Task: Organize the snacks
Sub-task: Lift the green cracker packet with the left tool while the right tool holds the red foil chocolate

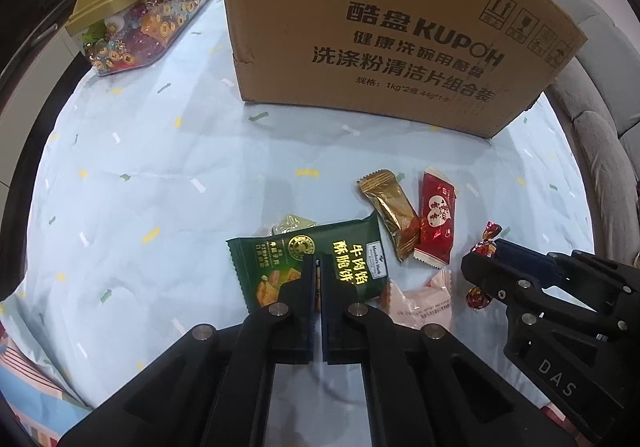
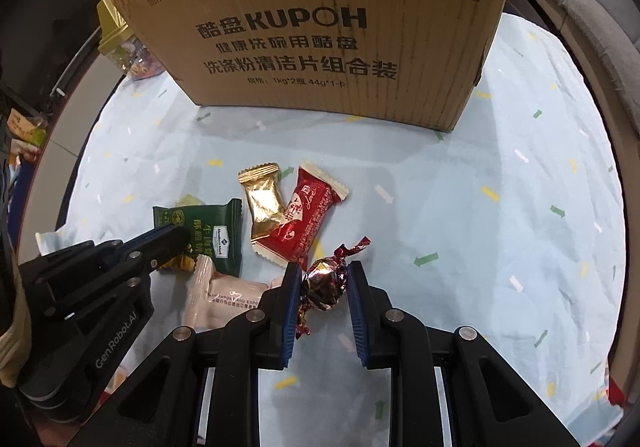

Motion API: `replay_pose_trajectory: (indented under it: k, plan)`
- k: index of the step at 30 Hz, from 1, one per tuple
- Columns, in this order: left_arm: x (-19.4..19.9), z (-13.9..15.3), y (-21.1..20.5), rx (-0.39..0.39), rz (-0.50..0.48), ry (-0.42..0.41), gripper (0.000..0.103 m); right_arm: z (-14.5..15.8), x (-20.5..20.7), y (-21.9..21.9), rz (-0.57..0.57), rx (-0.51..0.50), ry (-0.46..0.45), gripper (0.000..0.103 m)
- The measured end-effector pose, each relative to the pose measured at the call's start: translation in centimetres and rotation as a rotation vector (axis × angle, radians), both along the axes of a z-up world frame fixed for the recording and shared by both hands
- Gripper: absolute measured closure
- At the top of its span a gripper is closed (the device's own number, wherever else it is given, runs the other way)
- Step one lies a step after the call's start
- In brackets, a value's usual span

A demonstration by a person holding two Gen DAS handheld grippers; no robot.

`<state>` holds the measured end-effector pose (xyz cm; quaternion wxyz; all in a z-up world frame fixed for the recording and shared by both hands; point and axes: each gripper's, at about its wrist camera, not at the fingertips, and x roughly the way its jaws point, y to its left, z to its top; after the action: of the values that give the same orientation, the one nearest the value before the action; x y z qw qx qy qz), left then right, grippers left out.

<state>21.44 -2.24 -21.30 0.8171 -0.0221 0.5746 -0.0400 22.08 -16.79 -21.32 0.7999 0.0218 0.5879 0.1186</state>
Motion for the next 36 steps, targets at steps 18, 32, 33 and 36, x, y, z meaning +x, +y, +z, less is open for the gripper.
replay_pose_trajectory:
  k: [18,32,33,36]
  plan:
    - [1.1,-0.2,-1.1,0.054,0.017,0.006,0.033,0.0,0.1,-0.9,-0.022,0.006,-0.001,0.078]
    - [2.5,-2.1,-1.7,0.093,0.025,0.044,0.017,-0.8,0.5,-1.4,-0.037,0.005,0.011,0.078]
    - [2.7,-2.2,-1.7,0.095,0.025,0.045,0.017,-0.9,0.5,-1.4,-0.037,0.006,0.013,0.078]
    - [3.0,-2.6,-1.8,0.098,0.026,0.042,0.017,-1.2,0.6,-1.4,-0.039,0.009,0.02,0.078]
